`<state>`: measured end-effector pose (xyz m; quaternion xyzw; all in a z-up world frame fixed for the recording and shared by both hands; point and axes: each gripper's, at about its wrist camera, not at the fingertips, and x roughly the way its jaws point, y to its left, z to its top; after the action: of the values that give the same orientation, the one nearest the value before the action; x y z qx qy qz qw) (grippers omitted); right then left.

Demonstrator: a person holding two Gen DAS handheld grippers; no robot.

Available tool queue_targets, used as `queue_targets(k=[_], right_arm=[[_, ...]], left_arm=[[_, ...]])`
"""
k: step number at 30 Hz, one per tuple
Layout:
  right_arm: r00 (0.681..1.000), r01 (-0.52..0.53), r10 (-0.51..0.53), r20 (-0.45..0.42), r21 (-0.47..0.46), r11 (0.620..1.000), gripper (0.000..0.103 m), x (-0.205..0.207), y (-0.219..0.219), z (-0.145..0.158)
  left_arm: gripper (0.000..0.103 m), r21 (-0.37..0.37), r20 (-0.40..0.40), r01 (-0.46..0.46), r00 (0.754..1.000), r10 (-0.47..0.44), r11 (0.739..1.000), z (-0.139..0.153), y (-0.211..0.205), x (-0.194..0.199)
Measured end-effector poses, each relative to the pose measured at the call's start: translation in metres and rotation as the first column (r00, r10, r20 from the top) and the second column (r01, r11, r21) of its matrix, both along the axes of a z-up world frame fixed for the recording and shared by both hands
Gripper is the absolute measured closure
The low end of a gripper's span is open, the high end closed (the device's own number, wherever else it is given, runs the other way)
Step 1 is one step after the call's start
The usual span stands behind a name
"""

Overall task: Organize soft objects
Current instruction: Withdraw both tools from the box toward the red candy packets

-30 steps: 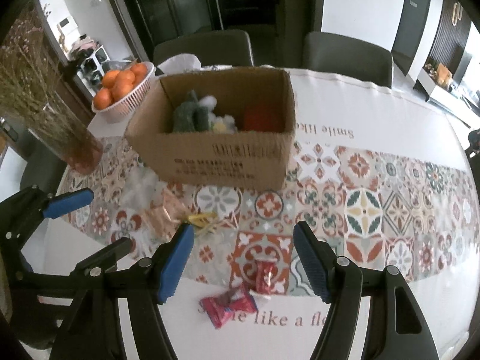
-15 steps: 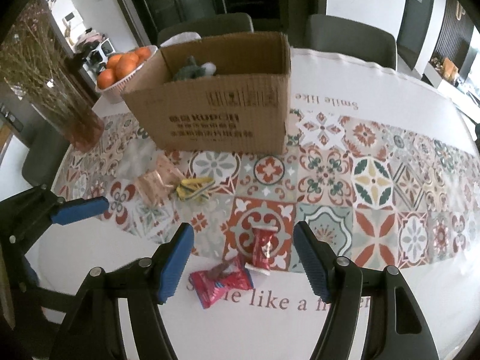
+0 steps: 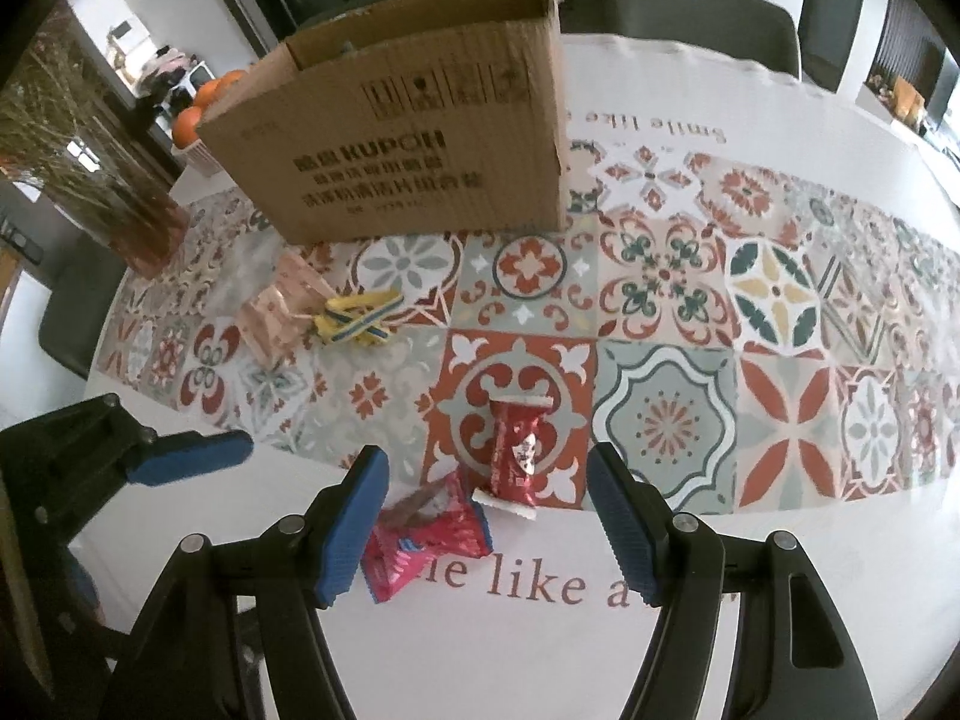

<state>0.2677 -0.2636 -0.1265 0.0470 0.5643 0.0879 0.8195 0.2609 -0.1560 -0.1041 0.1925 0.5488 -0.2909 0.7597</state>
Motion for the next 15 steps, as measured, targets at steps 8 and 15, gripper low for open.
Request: queue_targets(k=[8,15], right_arm=[[0.999,-0.005,0.006,-0.032,0.007,1.0,0.035,0.001,-0.002,-0.03],[1.0,-0.004,0.004,-0.028,0.005,1.0,0.036,0.005,-0.001,-0.042]], left_arm=[[0.041,-0.025,-0.023,0.04,0.999,-0.041,0.999,-0.023,-0.007,-0.003],[0.042,-0.045,-0.071,0.046,0.996,-0.049,0.998,-0.043,-0.008,0.002]])
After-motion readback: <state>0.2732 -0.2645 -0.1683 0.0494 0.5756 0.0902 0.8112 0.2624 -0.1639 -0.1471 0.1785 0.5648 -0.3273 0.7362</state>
